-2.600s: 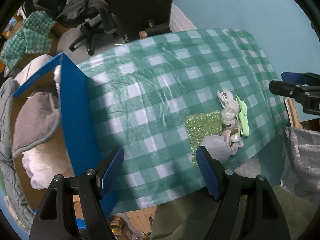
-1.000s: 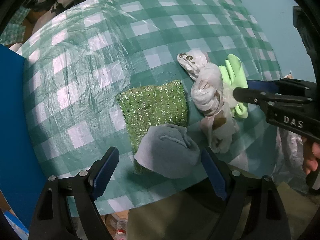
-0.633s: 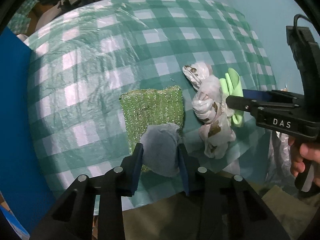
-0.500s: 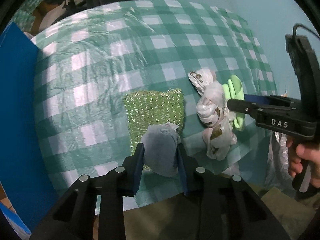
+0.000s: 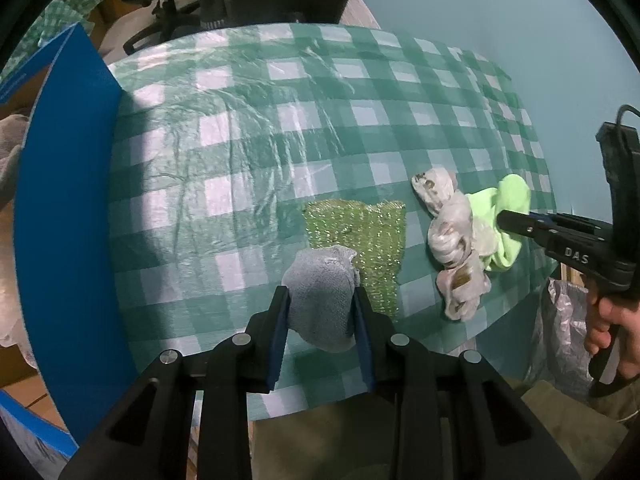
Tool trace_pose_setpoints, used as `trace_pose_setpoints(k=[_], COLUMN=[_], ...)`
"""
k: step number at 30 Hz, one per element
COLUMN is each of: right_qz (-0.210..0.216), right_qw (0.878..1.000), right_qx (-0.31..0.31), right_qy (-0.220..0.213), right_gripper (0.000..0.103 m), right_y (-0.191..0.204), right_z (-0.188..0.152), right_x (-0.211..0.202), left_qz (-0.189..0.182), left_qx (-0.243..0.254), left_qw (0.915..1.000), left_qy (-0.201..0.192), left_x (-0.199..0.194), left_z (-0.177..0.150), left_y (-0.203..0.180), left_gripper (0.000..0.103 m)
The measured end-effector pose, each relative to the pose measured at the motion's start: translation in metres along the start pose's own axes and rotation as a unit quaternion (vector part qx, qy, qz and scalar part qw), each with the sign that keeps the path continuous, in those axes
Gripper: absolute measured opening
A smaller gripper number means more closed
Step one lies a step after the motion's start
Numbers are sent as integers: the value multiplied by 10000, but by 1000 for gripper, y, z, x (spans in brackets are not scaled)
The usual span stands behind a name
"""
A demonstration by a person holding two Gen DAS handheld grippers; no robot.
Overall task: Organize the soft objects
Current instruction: 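Grasp grey knit sock with left tool while right tool grasps lime green cloth, then carry grey sock in left tool while right tool carries green cloth to box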
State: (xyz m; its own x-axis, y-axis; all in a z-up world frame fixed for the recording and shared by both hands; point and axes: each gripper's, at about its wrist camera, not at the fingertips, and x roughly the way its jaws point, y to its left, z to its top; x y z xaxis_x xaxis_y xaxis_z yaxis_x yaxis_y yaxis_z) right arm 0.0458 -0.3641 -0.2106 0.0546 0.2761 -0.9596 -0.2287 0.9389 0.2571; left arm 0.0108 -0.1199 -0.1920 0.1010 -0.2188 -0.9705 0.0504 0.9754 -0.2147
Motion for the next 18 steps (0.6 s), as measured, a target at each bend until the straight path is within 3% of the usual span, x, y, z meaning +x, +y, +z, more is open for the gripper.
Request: trace_pose_setpoints(k=[11,15,16,18], right_qz=[-52,-52,-120,-261], right_qw=[9994,9999,9999,9996], right_qx=[-68,-113,-83,-11], right_qy=[-322,-97,-72,-70], right_gripper=[10,10,12,35], right_y=[10,13,13,9], right_z=[3,6,6,5], right_x=[-40,-35,-33,-26], left_qz=[74,76,87,112], left_qx=[76,142,163,196], left_qw=[9997,9996,9995,9995], left_qy=[-227,-251,-254,-241], left_x=[-27,-32,-33,-33], left_z=[5,6,6,7], left_y=[1,2,1,2], left_gripper=[31,31,31,31])
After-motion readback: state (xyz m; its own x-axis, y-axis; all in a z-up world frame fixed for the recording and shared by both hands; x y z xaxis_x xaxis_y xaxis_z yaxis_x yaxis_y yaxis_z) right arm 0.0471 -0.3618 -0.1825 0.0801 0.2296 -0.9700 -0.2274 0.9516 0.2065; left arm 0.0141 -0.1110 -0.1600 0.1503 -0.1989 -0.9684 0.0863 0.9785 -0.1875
